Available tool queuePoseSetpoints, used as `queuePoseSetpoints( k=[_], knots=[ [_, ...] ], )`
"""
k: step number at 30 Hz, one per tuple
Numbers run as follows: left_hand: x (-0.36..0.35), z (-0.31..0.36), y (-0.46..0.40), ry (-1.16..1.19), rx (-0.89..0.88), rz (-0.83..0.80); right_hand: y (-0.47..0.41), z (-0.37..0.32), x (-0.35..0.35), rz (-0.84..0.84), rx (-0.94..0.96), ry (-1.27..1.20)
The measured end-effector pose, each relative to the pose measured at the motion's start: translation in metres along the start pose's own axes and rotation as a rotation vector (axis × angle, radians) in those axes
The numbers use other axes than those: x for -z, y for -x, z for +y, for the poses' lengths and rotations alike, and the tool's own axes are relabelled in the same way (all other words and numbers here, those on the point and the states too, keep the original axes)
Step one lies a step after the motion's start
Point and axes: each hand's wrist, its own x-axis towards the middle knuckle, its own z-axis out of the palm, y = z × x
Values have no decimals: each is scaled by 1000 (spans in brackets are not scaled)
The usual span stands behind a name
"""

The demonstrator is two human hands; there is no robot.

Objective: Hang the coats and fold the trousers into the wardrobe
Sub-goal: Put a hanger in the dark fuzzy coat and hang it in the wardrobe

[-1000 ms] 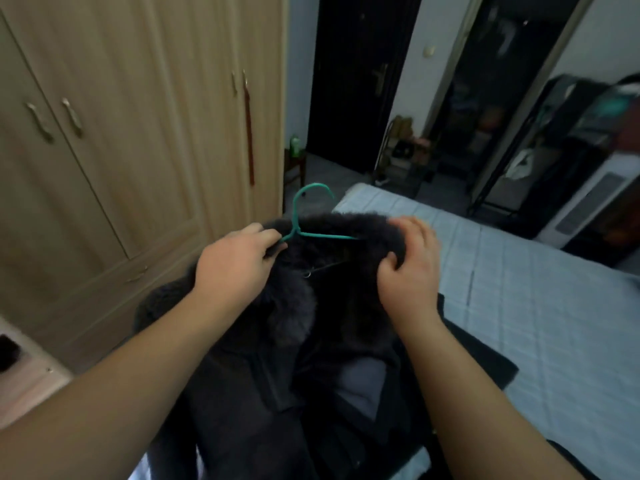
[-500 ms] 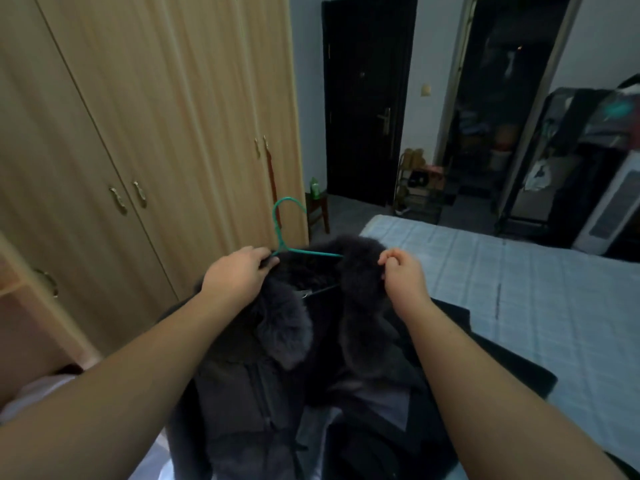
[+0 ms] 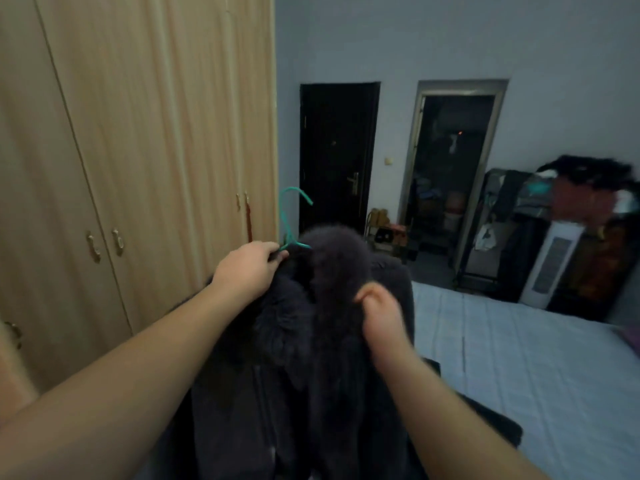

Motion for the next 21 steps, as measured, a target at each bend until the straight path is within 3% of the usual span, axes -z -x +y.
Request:
queuePoseSetpoints(
  k=[2,5,7,8,11,13,14,15,18,21],
  knots=[
    [14,15,-10,8,-58,12,4,28,0,-30,-54,292],
    [34,30,-22,27,-85,56,-5,13,8,-211,-208,433],
    [46,32,-31,52,-92,70,-10,-25,20,-199,-187,476],
    [51,34,-36,71,-100,81,-10,-46,26,-121,-39,490],
    [66,43,-47,86,-158,147,-2,-108,44,217,654,509],
    [75,52,-50,73,-222,182,-7,-138,49,287,916,618],
    [79,56,-51,71,-257,193,-12,-152,48,267,958,733],
    [83,60,-52,69,-289,199,-16,-165,45,199,944,880],
    [95,68,-56,77,-346,241,-30,-191,34,-102,638,1281],
    [106,66,-58,81,-348,271,-42,-191,40,-156,574,1430]
  ],
)
